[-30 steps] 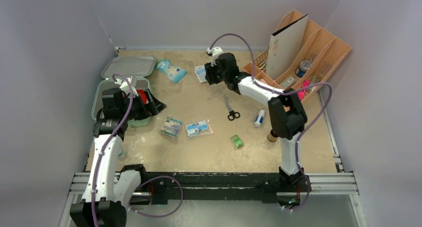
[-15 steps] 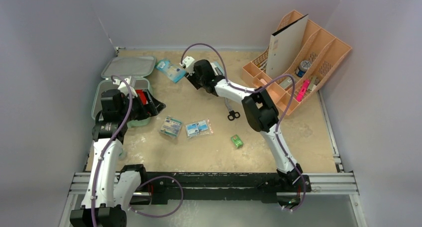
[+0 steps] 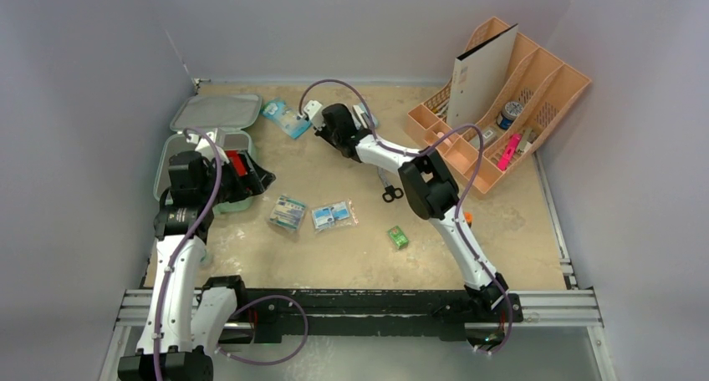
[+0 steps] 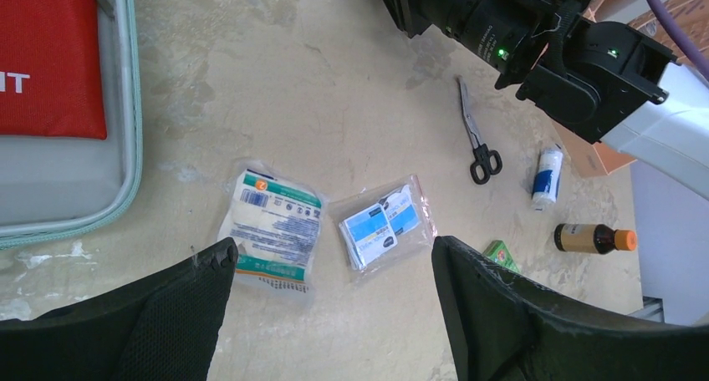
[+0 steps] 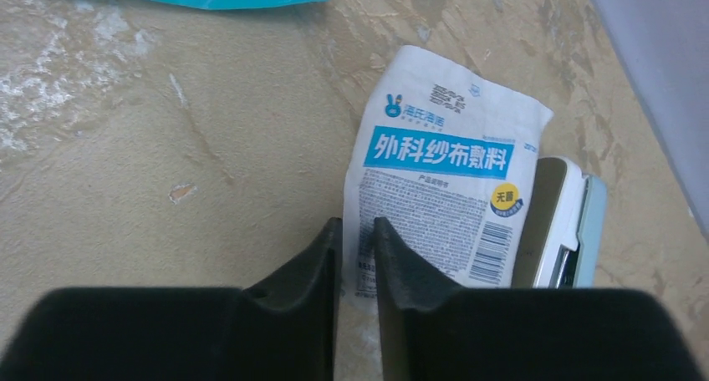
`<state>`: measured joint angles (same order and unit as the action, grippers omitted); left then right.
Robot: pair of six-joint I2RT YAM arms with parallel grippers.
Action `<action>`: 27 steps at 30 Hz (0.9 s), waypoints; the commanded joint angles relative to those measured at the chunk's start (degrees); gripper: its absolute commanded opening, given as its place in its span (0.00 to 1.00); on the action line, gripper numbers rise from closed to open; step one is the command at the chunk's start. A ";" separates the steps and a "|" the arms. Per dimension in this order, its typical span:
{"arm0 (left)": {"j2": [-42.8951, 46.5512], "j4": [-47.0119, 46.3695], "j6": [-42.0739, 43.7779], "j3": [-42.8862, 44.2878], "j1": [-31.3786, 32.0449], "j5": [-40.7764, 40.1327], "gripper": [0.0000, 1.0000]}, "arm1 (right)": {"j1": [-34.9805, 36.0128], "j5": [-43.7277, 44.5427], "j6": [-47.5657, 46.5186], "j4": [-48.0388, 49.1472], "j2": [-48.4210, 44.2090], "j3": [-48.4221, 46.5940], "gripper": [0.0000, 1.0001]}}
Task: Organize the medicine kit
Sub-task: Pick up the medical item at the center of the board.
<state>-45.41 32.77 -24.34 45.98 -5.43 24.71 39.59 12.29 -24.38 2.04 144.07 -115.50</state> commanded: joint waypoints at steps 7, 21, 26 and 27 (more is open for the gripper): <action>0.32 0.01 -0.59 0.64 0.33 -3.13 0.81 | 1.53 -5.38 -0.02 4.55 -9.11 7.64 0.00; 0.13 -1.44 -4.32 0.32 0.33 -5.53 0.76 | 6.50 -9.90 2.70 18.08 -30.69 32.25 0.00; -2.22 -3.83 -13.02 0.81 0.34 -2.46 0.76 | 9.50 -10.24 3.21 22.21 -39.61 40.22 0.00; -3.46 -3.95 -14.57 1.58 0.33 -1.47 0.76 | 10.20 -10.41 2.98 22.79 -41.05 41.53 0.00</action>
<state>-46.28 32.49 -31.09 45.98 -5.43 20.45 47.53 3.25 -22.06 18.35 109.91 -77.87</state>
